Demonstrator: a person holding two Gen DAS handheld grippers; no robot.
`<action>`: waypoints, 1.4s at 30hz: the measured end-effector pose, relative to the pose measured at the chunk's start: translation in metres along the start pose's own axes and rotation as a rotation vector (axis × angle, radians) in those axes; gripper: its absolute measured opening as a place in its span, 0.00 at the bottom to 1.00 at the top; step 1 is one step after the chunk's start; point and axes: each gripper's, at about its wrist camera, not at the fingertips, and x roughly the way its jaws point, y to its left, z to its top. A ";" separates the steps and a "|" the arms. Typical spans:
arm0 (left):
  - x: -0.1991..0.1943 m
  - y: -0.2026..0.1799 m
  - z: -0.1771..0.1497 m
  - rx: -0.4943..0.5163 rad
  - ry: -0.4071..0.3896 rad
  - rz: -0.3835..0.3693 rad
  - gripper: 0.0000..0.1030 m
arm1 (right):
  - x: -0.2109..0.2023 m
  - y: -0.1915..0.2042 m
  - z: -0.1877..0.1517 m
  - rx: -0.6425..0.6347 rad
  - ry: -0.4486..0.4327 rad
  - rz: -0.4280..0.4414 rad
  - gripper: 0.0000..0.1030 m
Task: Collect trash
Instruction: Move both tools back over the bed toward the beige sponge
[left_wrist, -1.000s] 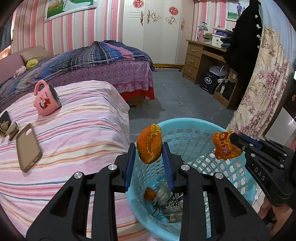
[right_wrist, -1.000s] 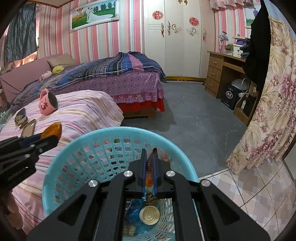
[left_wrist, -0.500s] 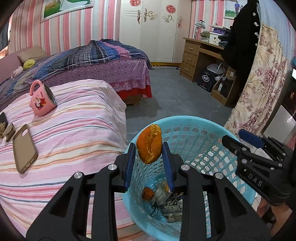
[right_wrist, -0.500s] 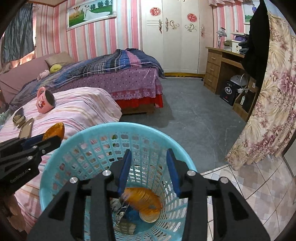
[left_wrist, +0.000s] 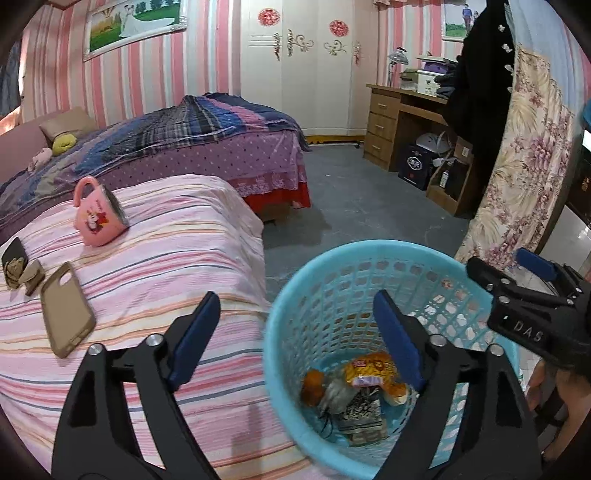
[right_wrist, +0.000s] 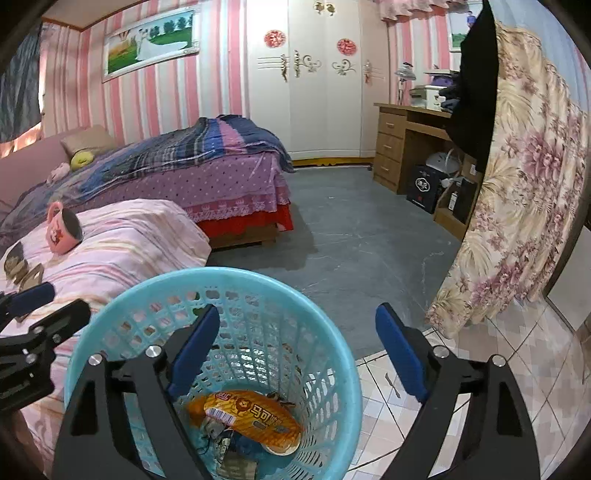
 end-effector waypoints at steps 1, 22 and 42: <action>-0.001 0.005 -0.001 -0.004 -0.003 0.005 0.84 | -0.001 0.001 0.001 -0.002 -0.004 -0.008 0.88; -0.051 0.169 -0.014 -0.126 -0.037 0.229 0.95 | 0.002 0.105 0.013 -0.196 0.001 0.015 0.92; -0.072 0.343 -0.032 -0.304 -0.063 0.414 0.95 | -0.007 0.245 0.018 -0.263 -0.019 0.122 0.92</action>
